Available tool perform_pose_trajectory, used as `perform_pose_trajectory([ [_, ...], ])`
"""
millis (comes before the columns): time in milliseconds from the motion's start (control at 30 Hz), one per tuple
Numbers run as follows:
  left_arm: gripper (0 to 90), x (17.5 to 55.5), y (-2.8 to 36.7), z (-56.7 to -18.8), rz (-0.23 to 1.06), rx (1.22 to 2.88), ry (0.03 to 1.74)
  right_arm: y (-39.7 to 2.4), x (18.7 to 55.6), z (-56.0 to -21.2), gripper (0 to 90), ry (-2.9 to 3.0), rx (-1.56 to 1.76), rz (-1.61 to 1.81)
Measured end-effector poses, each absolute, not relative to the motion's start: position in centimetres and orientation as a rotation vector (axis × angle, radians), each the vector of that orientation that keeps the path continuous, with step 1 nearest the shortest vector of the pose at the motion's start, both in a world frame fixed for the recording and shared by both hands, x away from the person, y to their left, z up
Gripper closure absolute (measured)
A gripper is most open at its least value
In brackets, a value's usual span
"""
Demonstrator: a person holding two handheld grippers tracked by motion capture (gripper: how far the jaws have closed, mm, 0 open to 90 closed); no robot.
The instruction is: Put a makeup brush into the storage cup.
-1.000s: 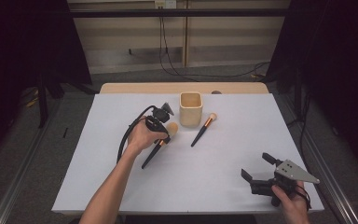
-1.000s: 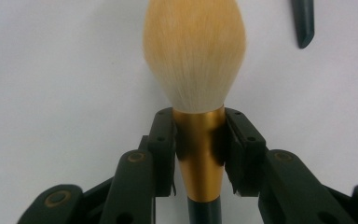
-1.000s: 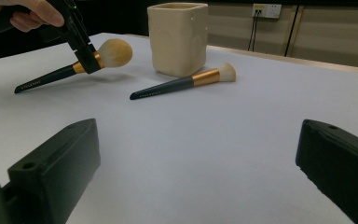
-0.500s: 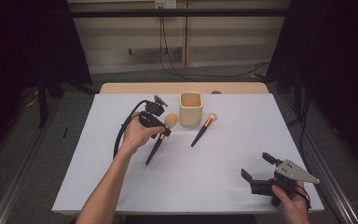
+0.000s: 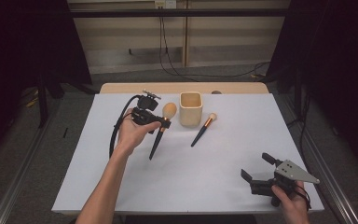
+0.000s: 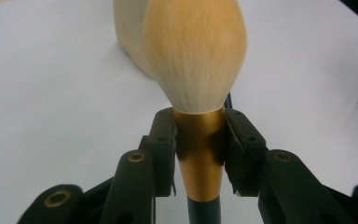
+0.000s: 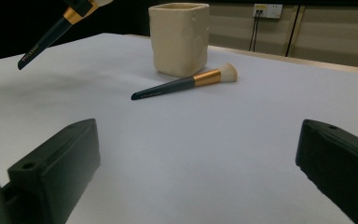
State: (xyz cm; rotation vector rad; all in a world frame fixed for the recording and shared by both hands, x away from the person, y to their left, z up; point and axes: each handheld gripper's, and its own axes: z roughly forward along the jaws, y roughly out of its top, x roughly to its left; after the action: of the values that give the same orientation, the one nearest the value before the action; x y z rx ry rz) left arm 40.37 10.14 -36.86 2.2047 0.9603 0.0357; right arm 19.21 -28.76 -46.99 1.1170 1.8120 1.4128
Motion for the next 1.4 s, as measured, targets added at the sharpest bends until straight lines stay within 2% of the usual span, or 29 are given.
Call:
perform_pose_trajectory([
  [933, 66.5, 38.5, 10.8, -35.1, 0.282, 1.865, 0.682, -28.8, 19.2, -47.0, 0.0, 1.806, 1.117, 1.414],
  [1133, 66.5, 38.3, 10.9, -34.9, 0.280, 1.771, 0.663, -28.7, 19.2, -47.0, 0.0, 1.806, 1.121, 1.414],
  [1400, 66.5, 37.7, 10.7, -34.3, 0.356, 1.689, 0.635, -28.9, 19.1, -46.9, 0.0, 1.793, 1.124, 1.422],
])
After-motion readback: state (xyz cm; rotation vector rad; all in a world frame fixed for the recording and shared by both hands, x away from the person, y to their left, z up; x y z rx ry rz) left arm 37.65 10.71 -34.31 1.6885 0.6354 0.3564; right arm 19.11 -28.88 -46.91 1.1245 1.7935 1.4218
